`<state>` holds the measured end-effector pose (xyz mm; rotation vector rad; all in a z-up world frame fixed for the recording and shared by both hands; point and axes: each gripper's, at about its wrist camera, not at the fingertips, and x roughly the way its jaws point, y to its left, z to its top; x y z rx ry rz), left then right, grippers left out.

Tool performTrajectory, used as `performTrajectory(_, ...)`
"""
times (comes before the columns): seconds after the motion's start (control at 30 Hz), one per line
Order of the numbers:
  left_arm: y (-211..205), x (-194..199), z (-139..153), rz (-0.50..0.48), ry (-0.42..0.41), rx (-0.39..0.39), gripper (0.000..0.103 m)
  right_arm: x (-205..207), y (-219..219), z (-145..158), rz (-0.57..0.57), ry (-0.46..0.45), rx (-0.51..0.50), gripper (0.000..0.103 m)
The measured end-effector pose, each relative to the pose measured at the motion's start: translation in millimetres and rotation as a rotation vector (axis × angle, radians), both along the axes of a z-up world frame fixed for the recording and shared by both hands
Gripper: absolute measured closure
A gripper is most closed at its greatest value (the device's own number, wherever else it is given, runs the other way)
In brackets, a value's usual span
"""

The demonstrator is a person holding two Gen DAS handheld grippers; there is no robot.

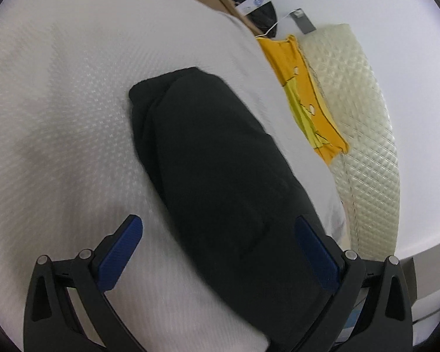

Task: Fold large clothes
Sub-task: 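Move the left gripper to the cuff of the other sleeve, then close the left gripper on the sleeve cuff and lift it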

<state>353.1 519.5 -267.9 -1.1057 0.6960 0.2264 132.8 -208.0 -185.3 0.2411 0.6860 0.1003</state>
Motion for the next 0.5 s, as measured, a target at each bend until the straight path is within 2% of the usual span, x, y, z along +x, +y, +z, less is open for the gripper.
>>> performTrajectory(0.3, 11.6, 39.4, -23.8, 0.016, -0.082, -0.019, 0.007, 14.7, 11.5, -6.1, -0.042, 0.017, -0.034, 0.019)
performTrajectory(0.37, 9.2, 42.2, -23.9, 0.032, -0.080, 0.023, 0.013, 17.4, 12.1, -7.3, -0.043, 0.022, -0.041, 0.019)
performTrajectory(0.5, 4.4, 46.3, -24.4, 0.051, -0.094, 0.035, 0.037, 19.4, 13.3, -8.6, -0.039, 0.030, -0.047, 0.019)
